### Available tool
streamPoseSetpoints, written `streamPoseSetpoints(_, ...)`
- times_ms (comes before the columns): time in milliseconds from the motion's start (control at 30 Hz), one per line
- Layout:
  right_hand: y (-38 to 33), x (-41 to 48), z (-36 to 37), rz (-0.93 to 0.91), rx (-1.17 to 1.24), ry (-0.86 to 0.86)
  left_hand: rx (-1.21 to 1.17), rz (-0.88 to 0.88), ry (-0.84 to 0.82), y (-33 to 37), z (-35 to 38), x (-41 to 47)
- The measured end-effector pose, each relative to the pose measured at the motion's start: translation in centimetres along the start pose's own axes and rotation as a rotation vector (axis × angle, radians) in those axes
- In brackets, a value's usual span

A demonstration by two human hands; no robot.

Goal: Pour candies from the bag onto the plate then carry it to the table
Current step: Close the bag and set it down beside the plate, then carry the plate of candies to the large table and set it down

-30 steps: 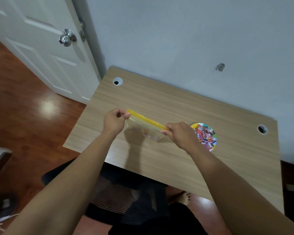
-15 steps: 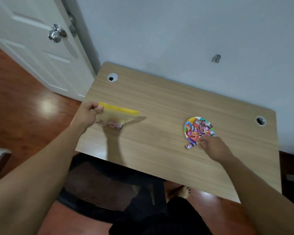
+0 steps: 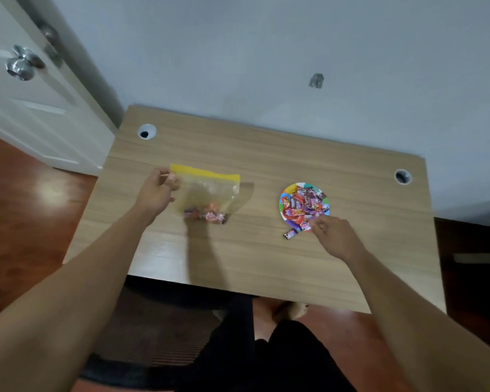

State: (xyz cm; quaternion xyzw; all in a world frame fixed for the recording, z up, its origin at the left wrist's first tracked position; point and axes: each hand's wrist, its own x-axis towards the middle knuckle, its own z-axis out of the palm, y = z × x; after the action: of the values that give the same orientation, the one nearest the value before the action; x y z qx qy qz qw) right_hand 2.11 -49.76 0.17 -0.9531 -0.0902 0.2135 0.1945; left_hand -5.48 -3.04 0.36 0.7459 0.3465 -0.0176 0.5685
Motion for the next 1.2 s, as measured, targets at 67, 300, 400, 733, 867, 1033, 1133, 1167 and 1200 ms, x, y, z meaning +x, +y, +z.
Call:
streamPoseSetpoints(67, 1.3, 0.2, 0.1, 0.018, 0.018, 0.002, 0.115, 0.021, 0.068, -0.2, 1.7, 0.7)
streamPoseSetpoints(300, 4.0, 1.1, -0.1, 0.091, 0.129, -0.019, 0.326, 0.264, 0.297, 2.2, 10.5, -4.0)
streamPoseSetpoints(400, 5.2, 2.0, -0.1, 0.12, 0.156, -0.027, 0.514, 0.371, 0.351, 2.6, 14.0, -5.3)
streamPoseSetpoints(733, 8.6, 5.2, 0.4, 0.284, 0.303, -0.041, 0.423, 0.472, -0.063, -0.1, 24.3, -7.6)
streamPoseSetpoints(867, 9.7, 6.5, 1.3, 0.363, 0.338, -0.057, 0.51, 0.263, -0.214, -2.3, 28.3, -8.1)
streamPoseSetpoints(1033, 10.9, 7.6, 3.0, 0.433, 0.458, -0.133, 0.543, 0.132, -0.263, -4.2, 32.0, -8.2)
streamPoseSetpoints(1133, 14.1, 9.2, 5.9, 0.445, 0.568, -0.129, 0.571, 0.129, -0.225, -4.6, 33.3, -7.9)
streamPoseSetpoints(1167, 14.8, 9.7, 6.6, 0.454, 0.585, -0.133, 0.581, 0.136, -0.222, -4.5, 33.5, -7.8)
streamPoseSetpoints(1200, 15.2, 10.0, 7.0, 0.462, 0.597, -0.138, 0.591, 0.142, -0.226, -4.5, 33.7, -7.7)
